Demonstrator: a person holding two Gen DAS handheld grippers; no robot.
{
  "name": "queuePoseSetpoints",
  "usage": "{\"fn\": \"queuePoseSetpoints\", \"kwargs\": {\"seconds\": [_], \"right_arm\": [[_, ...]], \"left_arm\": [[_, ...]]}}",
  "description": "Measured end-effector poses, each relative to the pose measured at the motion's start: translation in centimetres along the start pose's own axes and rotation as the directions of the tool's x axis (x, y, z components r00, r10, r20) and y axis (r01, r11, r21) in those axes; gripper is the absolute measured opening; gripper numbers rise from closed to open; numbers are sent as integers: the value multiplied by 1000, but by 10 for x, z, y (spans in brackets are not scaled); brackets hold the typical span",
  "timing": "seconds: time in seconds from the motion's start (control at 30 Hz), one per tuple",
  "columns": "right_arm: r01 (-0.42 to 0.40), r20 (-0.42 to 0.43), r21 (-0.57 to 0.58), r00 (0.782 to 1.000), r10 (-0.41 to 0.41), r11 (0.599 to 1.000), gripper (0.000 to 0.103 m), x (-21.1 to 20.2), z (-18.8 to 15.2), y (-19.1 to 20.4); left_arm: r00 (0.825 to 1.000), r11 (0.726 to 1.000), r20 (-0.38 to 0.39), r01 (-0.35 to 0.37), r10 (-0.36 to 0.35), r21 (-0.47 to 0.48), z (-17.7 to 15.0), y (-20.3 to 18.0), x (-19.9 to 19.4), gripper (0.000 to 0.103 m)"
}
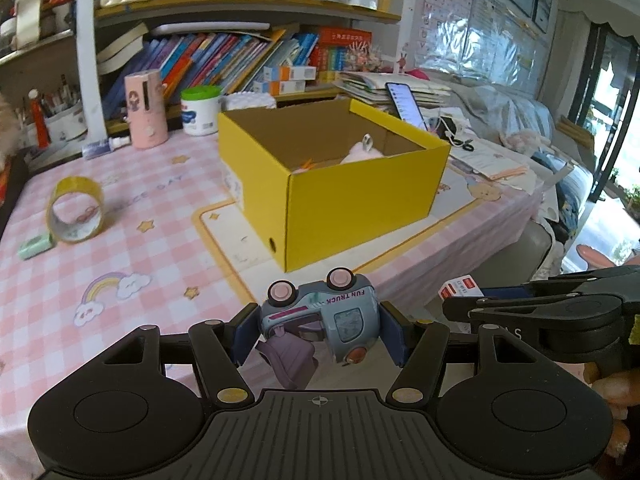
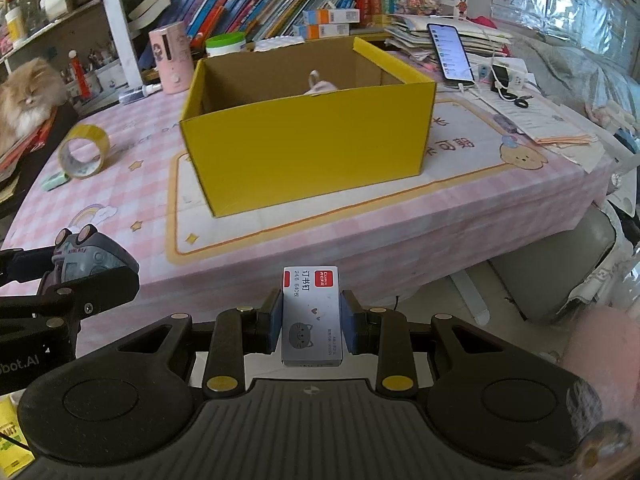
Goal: Organize objects
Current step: 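Carry the grey truck and white card box toward the yellow box with both tools, then lower both items into the yellow box and open both tools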
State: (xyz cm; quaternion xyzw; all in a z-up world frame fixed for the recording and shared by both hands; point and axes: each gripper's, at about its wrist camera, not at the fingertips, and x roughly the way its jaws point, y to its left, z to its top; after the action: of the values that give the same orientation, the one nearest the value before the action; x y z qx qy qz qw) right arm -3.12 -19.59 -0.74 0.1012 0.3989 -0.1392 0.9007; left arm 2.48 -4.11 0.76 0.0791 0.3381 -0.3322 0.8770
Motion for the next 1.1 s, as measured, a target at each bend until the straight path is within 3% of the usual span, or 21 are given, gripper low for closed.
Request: {"fn": "queuePoseSetpoints", "kwargs": {"seconds": [0.67,0.87,1.1], "right_arm": [[-4,27,31,1000,3,1000,28,24,53,-57],[-16,112,33,994,12,999,28,24,86,-75],[-45,230,-24,972,49,999,28,27,139,-89]], "left_arm": [[994,1000,106,12,-13,8,61,-29,39,62],[988,999,153,-25,21,25,90,-33,54,63],[982,997,176,-74,69,26,120,-37,80,62]]}}
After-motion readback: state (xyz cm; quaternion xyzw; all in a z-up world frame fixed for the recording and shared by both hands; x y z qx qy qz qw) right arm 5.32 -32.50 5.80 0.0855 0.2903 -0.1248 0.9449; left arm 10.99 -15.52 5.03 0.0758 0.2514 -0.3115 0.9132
